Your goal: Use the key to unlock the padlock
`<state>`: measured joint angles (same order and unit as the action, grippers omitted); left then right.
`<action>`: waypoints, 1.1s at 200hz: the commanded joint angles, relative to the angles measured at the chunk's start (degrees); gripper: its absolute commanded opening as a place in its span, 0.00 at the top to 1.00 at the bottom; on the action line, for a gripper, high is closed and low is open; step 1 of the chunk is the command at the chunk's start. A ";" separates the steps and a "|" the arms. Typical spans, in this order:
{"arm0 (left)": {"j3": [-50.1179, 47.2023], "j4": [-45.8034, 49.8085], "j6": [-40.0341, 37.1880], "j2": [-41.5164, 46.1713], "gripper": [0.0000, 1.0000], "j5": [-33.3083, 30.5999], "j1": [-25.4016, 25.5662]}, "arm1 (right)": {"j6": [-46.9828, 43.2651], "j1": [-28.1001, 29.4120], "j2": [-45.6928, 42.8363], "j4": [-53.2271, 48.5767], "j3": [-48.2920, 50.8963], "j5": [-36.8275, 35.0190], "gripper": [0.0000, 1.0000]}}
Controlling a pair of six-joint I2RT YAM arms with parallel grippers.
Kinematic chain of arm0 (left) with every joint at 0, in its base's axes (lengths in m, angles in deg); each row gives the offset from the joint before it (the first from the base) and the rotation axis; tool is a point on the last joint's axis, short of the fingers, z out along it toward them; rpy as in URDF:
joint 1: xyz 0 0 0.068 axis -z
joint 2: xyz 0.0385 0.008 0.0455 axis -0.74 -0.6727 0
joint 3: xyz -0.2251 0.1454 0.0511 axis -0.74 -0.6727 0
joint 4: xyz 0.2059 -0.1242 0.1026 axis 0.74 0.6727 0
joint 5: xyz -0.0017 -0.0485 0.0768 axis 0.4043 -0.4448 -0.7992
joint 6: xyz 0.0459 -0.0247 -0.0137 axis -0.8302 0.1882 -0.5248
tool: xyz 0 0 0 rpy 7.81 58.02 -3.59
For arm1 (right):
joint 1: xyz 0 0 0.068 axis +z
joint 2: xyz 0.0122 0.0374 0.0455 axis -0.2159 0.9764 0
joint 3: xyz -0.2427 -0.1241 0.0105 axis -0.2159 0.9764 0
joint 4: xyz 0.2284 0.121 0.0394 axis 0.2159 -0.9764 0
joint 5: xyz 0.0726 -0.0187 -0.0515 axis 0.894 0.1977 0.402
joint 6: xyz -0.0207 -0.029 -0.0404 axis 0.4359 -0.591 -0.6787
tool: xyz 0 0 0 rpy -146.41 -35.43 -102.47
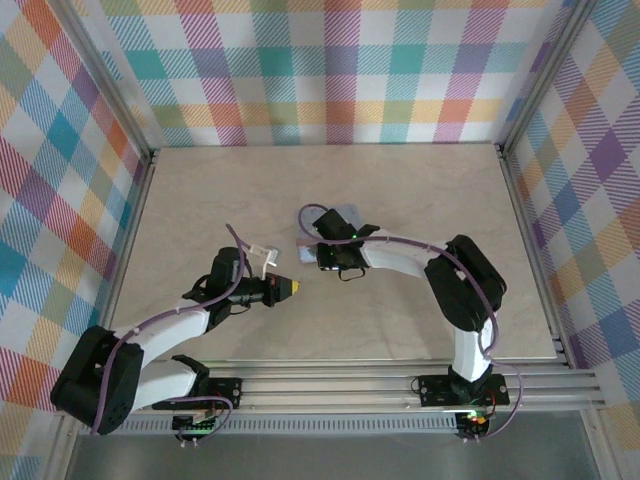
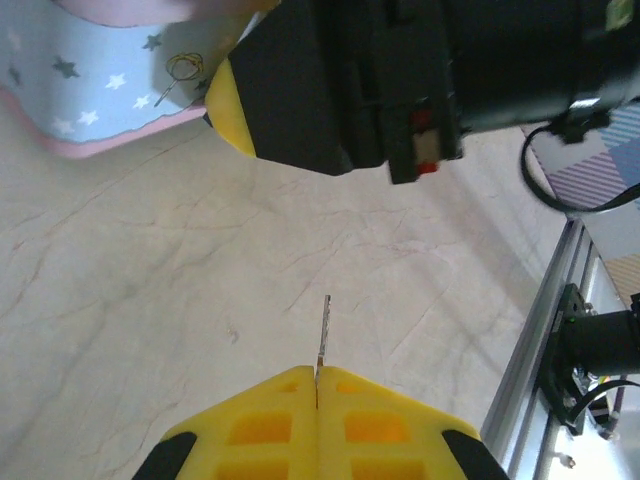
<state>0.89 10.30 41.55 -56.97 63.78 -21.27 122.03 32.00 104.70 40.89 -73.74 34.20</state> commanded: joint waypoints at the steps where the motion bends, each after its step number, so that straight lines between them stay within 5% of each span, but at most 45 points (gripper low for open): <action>1: 0.87 -9.24 -2.46 -4.21 1.00 -2.09 2.55 | 2.07 -2.69 -4.97 -1.80 0.62 8.19 1.00; 120: 2.50 -31.49 0.34 -16.24 1.00 -8.21 8.50 | -0.80 -11.60 -10.37 -10.90 -2.60 32.94 1.00; 220: 4.28 -40.86 2.45 -23.27 1.00 -5.35 8.57 | -2.88 -15.38 -9.12 -13.53 -4.86 42.01 1.00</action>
<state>3.51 -24.83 43.45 -78.74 56.74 -13.29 121.07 16.63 96.50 28.06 -75.58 72.10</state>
